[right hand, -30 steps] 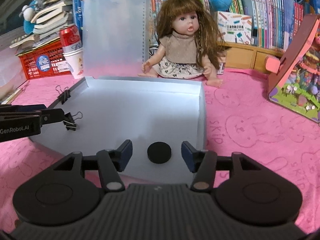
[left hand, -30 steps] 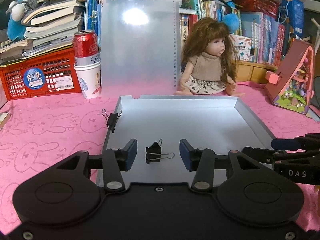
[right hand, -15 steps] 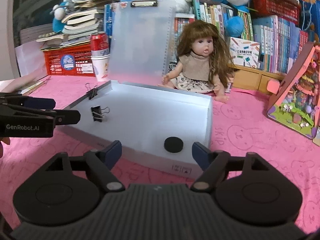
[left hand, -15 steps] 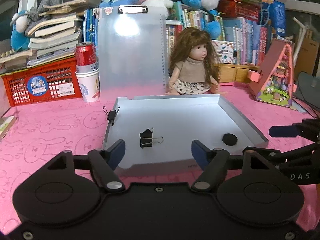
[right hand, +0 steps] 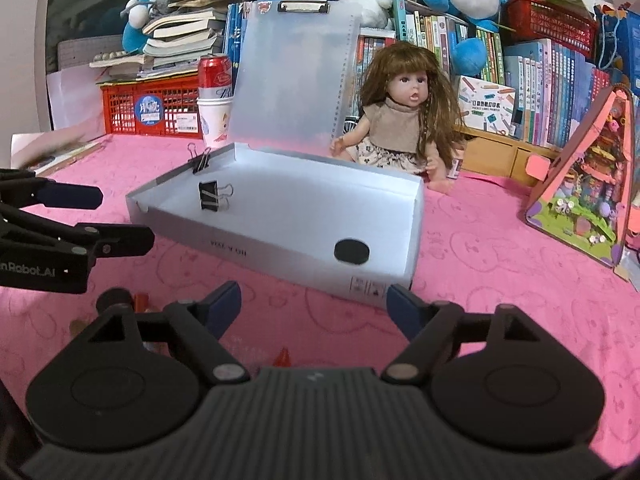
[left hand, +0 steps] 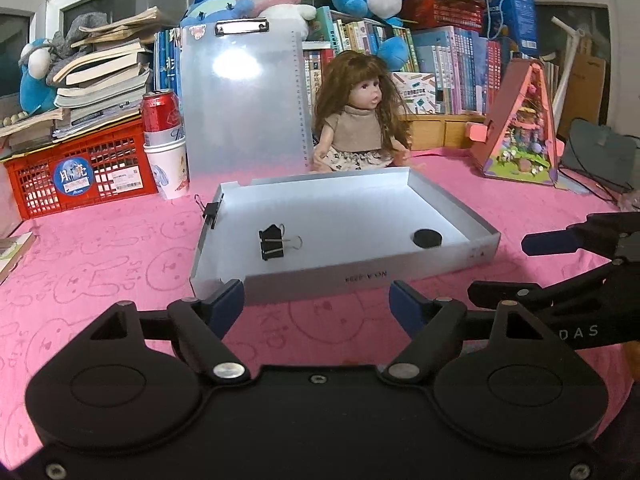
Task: Organize rigid objects
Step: 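Move both tools back toward the remaining objects on the cloth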
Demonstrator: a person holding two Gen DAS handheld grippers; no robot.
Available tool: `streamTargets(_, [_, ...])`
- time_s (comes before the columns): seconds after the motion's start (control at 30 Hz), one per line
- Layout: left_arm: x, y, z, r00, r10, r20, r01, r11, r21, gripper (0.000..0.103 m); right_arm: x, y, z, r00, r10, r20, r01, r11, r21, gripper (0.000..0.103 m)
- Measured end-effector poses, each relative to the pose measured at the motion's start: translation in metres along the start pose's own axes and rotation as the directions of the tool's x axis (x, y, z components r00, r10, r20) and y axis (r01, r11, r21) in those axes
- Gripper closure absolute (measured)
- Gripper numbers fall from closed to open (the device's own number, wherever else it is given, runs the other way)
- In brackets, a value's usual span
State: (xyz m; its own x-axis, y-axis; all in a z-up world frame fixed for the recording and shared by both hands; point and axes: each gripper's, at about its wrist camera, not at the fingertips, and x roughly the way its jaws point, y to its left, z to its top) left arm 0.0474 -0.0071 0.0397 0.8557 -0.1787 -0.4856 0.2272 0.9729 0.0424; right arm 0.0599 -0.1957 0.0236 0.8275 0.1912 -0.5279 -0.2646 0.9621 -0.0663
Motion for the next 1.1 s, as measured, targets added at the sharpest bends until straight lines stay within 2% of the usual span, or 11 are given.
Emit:
streamTargets(0.43, [-0.028,-0.006,-0.039,1.0,0.02,-0.008,-0.02,0.999,0.031,0.026,-0.023,0.009,-0.034,1.0,-0.024,0.01,0.025,0.999,-0.046,0.015])
streamTargets(0.53, [-0.032,-0.005,-0.044,0.999,0.028,-0.016,-0.028,0.999,0.036,0.03,-0.024,0.008,-0.039,0.999,-0.034,0.003,0.034,0.998,-0.052,0.015])
streamTargets(0.63, [-0.035,-0.001,-0.049,0.999,0.023,-0.032,-0.022,0.999,0.023,0.039,-0.025,0.009,-0.043,0.999,-0.043,0.006,0.043,0.997,-0.058,0.016])
streamTargets(0.7, [-0.037,0.0,-0.052,0.999,0.023,-0.041,-0.022,1.0,0.018,0.049,-0.027,0.009,-0.044,0.999,-0.041,0.009,0.042,0.997,-0.058,0.018])
streamTargets(0.8, [-0.042,0.001,-0.054,0.999,0.016,-0.043,-0.015,1.0,0.023,0.057,-0.029,0.009,-0.045,0.999,-0.034,0.015,0.035,0.998,-0.057,0.023])
streamTargets(1.03, [-0.051,-0.005,-0.056,0.999,-0.007,-0.033,0.008,0.999,0.049,0.059,-0.028,0.011,-0.046,1.0,-0.017,0.007,0.017,0.999,-0.048,0.046])
streamTargets(1.1, [-0.05,-0.009,-0.058,0.999,-0.011,-0.041,0.013,0.998,0.06,0.065,-0.025,0.013,-0.047,1.0,-0.01,-0.001,0.01,0.999,-0.047,0.052])
